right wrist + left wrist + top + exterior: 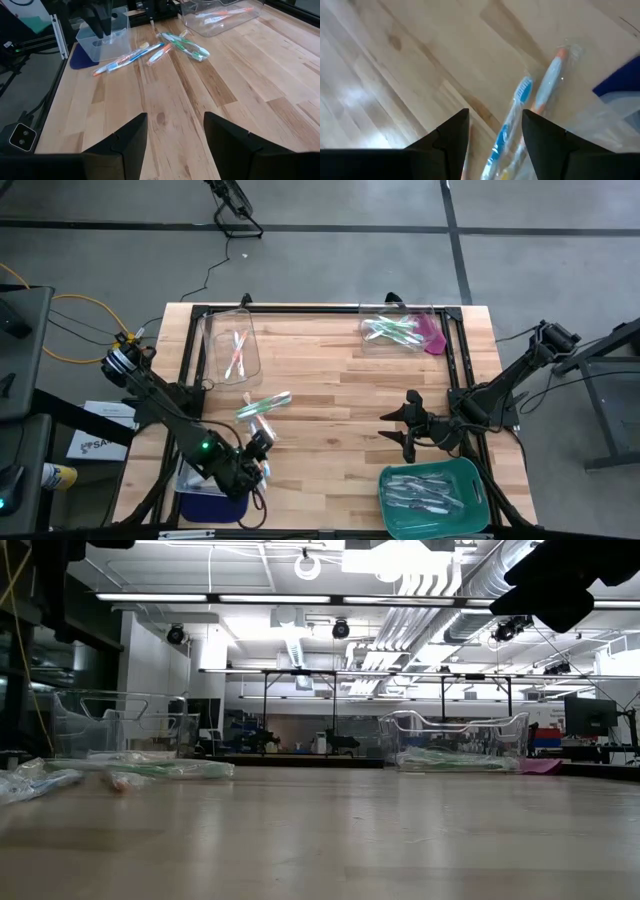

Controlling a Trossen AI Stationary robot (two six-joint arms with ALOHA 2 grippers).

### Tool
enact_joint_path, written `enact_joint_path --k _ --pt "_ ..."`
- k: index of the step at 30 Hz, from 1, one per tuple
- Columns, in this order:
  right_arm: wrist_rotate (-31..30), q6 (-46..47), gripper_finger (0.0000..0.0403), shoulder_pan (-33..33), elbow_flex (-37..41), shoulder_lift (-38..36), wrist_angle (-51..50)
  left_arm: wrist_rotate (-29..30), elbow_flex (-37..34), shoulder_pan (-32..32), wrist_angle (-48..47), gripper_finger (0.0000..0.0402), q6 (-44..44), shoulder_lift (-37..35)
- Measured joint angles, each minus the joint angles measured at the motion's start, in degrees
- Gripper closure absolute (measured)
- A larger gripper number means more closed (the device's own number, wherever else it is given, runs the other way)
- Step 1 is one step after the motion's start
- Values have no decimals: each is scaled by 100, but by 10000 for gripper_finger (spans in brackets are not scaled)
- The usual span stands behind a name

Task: Pick & Place Toothbrushes
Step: Put the blue toothbrush into the bottom transparent bin

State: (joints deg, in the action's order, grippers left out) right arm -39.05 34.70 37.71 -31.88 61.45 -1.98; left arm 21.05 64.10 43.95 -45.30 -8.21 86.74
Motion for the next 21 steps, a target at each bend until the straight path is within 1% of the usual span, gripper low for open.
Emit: enact_joint_path --k 5,11,15,17,21 --pt "0 0 215 0 0 0 -26 -109 2 -19 81 227 -551 111" --pt "-2 0 215 0 0 0 -32 -287 2 -204 455 227 -1252 477" --pt "-2 0 215 0 0 0 -34 -467 2 -456 704 227 -1453 687" --pt "-1 0 215 0 0 0 -39 -598 2 -559 653 227 -1493 762" --pt "0 0 215 0 0 0 -45 -1018 2 -732 633 227 -1570 941"
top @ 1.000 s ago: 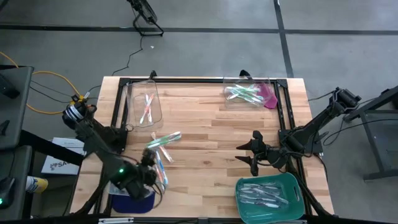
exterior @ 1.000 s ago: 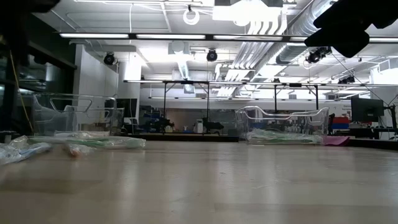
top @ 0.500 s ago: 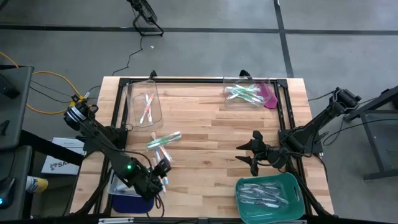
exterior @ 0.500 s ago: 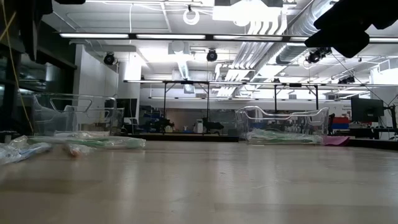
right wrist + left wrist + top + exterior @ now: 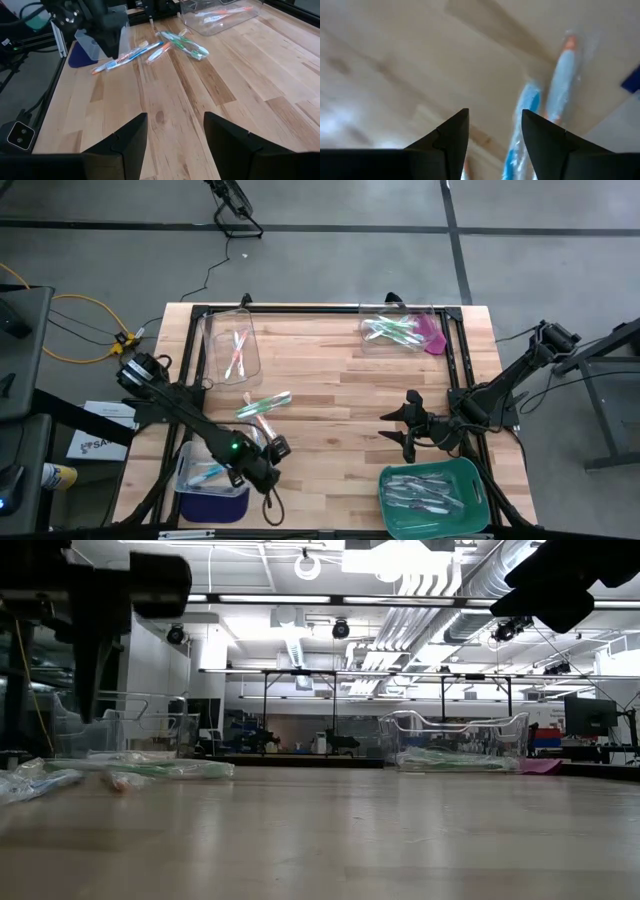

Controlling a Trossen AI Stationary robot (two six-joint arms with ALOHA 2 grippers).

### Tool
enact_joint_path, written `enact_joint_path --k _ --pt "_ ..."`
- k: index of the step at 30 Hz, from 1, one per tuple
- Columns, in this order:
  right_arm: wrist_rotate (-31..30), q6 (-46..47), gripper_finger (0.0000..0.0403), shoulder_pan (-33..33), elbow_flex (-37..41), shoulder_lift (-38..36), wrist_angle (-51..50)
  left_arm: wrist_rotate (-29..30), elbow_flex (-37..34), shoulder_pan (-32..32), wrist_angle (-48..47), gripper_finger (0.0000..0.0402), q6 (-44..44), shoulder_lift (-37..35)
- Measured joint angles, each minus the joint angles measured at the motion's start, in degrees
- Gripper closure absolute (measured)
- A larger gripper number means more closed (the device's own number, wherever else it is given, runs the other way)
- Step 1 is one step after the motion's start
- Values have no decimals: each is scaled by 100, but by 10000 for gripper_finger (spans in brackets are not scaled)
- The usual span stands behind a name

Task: Pick & Place Toothbrushes
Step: Put the blue toothbrush into the bottom transparent bin

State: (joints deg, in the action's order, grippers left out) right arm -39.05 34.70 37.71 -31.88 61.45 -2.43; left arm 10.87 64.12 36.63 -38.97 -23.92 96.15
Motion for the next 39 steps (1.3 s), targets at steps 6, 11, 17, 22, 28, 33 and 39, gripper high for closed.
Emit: enact_joint_path --k 6,11,17,22,28,33,39 --pt "0 0 215 0 0 0 -3 -804 0 -381 49 227 -242 199" --pt "-1 2 215 0 0 0 -25 -1344 4 -648 36 227 -418 297" --pt "-1 15 215 0 0 0 -38 -1922 4 -829 5 227 -750 323" --pt "-2 9 215 -2 0 0 -38 -1937 2 -908 -12 227 -855 324" --pt "0 13 215 -2 0 0 -65 -2004 11 -904 -14 227 -938 403" --pt "0 15 215 0 0 0 -77 -2022 10 -902 2 227 -1109 406" --pt "-2 11 215 0 0 0 -79 -1903 98 -898 -37 227 -1400 418"
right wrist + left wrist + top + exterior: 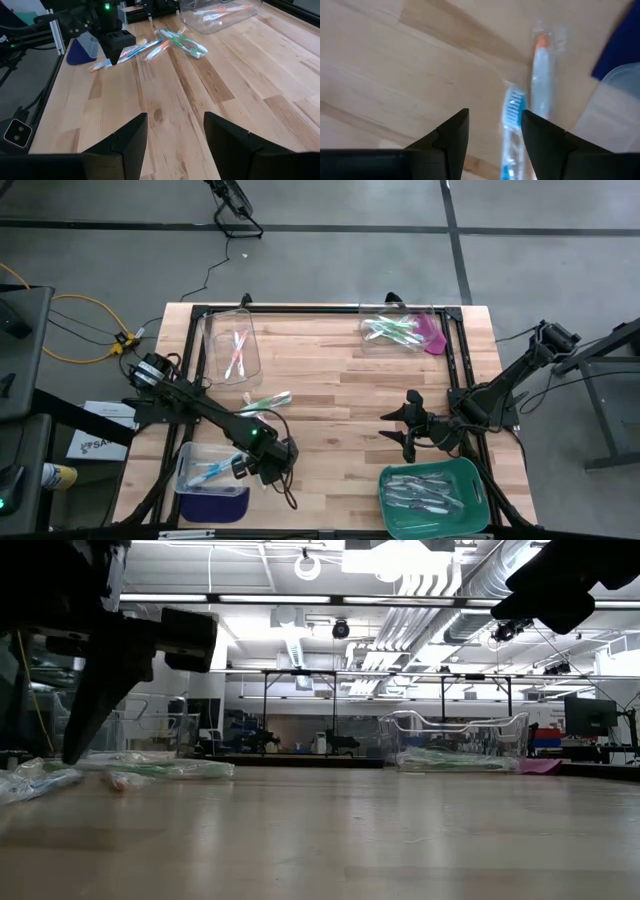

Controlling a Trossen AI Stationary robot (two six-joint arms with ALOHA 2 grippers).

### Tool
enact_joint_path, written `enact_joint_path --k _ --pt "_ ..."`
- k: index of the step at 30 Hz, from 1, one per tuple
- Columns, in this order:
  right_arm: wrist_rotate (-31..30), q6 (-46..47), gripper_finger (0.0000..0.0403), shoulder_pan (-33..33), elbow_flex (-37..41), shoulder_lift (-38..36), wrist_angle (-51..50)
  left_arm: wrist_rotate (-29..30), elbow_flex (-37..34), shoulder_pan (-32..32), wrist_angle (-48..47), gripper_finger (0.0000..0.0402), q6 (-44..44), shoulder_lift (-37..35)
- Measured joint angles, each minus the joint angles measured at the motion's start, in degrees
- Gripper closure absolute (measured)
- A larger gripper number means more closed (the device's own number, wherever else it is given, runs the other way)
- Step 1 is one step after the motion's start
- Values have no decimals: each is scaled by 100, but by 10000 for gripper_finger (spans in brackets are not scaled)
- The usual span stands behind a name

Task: Pick & Place Toothbrushes
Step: Put the blue toothbrush into the bottom transparent bin

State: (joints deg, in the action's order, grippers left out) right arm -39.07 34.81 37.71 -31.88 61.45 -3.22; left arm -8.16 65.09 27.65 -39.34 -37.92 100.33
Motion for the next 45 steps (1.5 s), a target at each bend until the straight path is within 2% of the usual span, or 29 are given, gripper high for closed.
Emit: enact_joint_path --k 7,21,24,27,33,38,42,45 --pt "0 2 215 0 0 0 -2 100 276 12 -18 227 -814 12" --pt "0 -11 215 -2 0 0 -2 32 278 9 -60 227 -1359 122" --pt "0 -11 215 -2 0 0 -13 32 277 9 3 227 -1794 304" --pt "0 -6 215 -2 0 0 -48 291 275 12 -26 227 -2326 440" --pt "0 4 215 -2 2 0 -101 1013 289 5 -170 227 -2470 463" --pt "2 7 215 -2 2 0 -97 1044 305 9 -221 227 -2441 451" --pt "2 8 215 -1 2 0 -94 1018 582 12 -232 227 -2124 451" --pt "2 9 215 -1 2 0 -92 701 799 9 -274 227 -1808 451"
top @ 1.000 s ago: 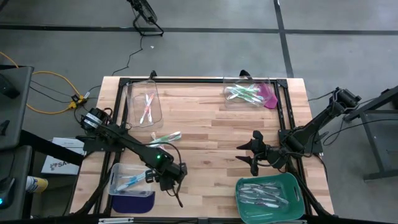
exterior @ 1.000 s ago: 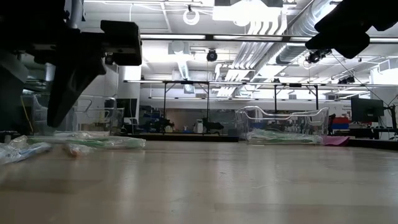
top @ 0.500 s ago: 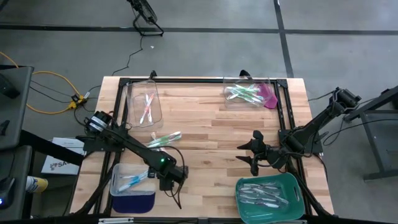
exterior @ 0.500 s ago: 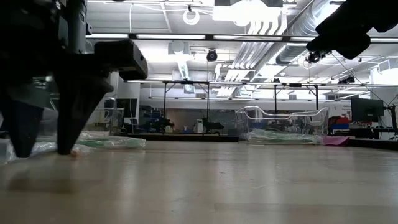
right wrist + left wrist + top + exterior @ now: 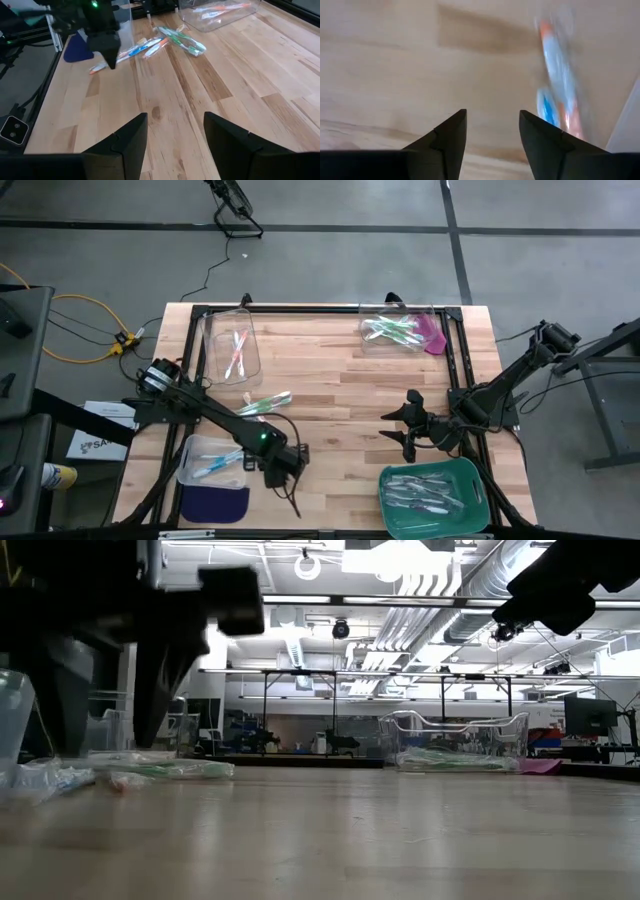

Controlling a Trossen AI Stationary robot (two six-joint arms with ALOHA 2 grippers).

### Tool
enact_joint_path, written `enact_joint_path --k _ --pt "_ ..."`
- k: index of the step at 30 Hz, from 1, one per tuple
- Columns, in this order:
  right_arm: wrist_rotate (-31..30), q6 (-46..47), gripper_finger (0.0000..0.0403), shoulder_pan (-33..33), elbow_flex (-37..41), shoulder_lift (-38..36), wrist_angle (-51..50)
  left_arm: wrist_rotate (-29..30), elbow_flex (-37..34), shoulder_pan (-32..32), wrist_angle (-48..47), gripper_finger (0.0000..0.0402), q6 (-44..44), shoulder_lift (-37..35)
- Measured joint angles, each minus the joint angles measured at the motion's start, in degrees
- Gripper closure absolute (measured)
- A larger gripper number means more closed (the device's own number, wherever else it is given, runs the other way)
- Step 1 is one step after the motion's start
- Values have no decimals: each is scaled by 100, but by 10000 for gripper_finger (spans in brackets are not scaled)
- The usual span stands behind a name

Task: Pick & Place Toothbrushes
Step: Put the blue toothbrush into the bottom transparent bin

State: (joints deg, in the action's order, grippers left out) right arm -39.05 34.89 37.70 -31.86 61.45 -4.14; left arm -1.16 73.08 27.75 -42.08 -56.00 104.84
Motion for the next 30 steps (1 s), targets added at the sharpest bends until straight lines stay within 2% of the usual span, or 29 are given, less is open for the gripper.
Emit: enact_joint_path --k 3,5,10,15,21,24,30 --pt "0 0 215 1 0 0 0 -159 264 4 -61 227 230 -1" --pt "0 0 215 1 0 0 -2 -92 506 5 -453 227 229 -2" --pt "7 1 215 1 0 0 0 1086 881 -14 -1823 227 381 -15" --pt "20 1 215 1 0 0 -2 1193 771 -292 -2426 227 796 -62" --pt "22 2 215 1 0 0 -4 1147 216 -787 -2570 227 987 -260" --pt "26 1 215 5 0 3 -11 1027 -241 -1038 -2304 230 1043 -559" --pt "24 0 215 5 0 4 -37 474 -1368 -1318 -1596 275 1234 -1346"
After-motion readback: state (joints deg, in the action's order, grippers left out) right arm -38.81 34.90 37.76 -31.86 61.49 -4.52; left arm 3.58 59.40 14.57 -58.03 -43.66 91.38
